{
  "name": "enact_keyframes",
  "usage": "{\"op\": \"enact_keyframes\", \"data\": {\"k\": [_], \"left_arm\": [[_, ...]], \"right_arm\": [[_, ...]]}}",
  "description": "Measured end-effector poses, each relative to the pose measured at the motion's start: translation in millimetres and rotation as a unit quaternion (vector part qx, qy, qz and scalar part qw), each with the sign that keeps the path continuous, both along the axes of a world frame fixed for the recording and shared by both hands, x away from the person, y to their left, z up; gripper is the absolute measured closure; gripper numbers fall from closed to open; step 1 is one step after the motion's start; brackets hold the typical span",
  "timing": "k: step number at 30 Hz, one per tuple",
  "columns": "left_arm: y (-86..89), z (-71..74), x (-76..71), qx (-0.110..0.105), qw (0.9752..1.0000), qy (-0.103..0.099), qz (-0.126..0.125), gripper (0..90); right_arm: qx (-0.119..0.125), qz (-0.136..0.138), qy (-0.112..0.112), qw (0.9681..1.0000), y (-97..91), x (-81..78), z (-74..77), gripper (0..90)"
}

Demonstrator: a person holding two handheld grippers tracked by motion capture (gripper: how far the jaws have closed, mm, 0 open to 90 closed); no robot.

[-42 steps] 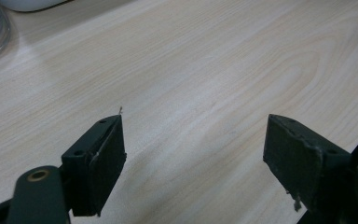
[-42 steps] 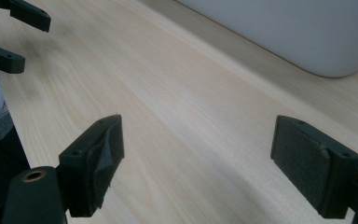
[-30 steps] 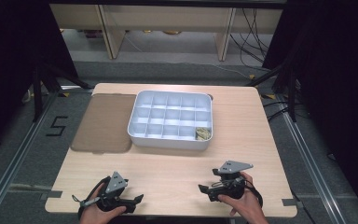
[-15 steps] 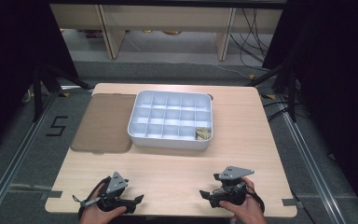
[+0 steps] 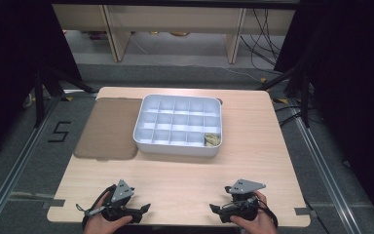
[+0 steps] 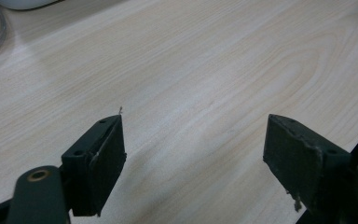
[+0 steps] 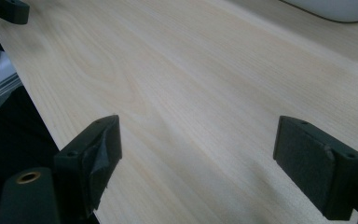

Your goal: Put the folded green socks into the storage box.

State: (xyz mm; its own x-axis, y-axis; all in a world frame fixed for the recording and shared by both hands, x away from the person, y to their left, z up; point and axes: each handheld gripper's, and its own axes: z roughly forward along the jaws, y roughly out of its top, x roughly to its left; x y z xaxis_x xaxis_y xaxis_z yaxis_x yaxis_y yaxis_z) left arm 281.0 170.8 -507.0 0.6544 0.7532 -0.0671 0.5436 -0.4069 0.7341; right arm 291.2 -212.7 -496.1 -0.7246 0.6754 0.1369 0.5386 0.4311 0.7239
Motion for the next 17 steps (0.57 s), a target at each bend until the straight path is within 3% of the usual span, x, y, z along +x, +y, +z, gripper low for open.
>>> {"op": "enact_keyframes", "data": {"k": [3,4,8,12,13,17], "left_arm": [[-0.3,-0.2,-0.4,-0.004,1.0,0.001,0.0,20.2],[2.0,1.1,0.1,0.012,0.9998,0.003,-0.013,20.2],[2.3,1.3,0.2,0.015,0.9998,0.0,-0.013,20.2],[-0.2,0.5,-0.3,0.004,1.0,-0.001,-0.002,20.2],[2.0,1.9,0.4,0.019,0.9996,0.001,-0.019,20.2],[0.1,0.0,-0.1,0.0,1.0,-0.003,-0.004,20.2]], "right_arm": [[-0.001,0.008,-0.002,1.0,0.0,-0.6,-0.6,16.2],[0.002,0.009,-0.004,1.0,0.2,-0.8,-1.5,16.2],[-0.001,0.004,0.0,1.0,0.4,-2.1,-1.7,16.2],[-0.004,0.003,-0.005,1.0,0.2,-1.6,-2.3,16.2],[-0.004,0.003,-0.003,1.0,0.3,-1.6,-2.5,16.2],[-0.005,0.0,-0.002,1.0,0.4,-1.9,-2.4,16.2]]}}
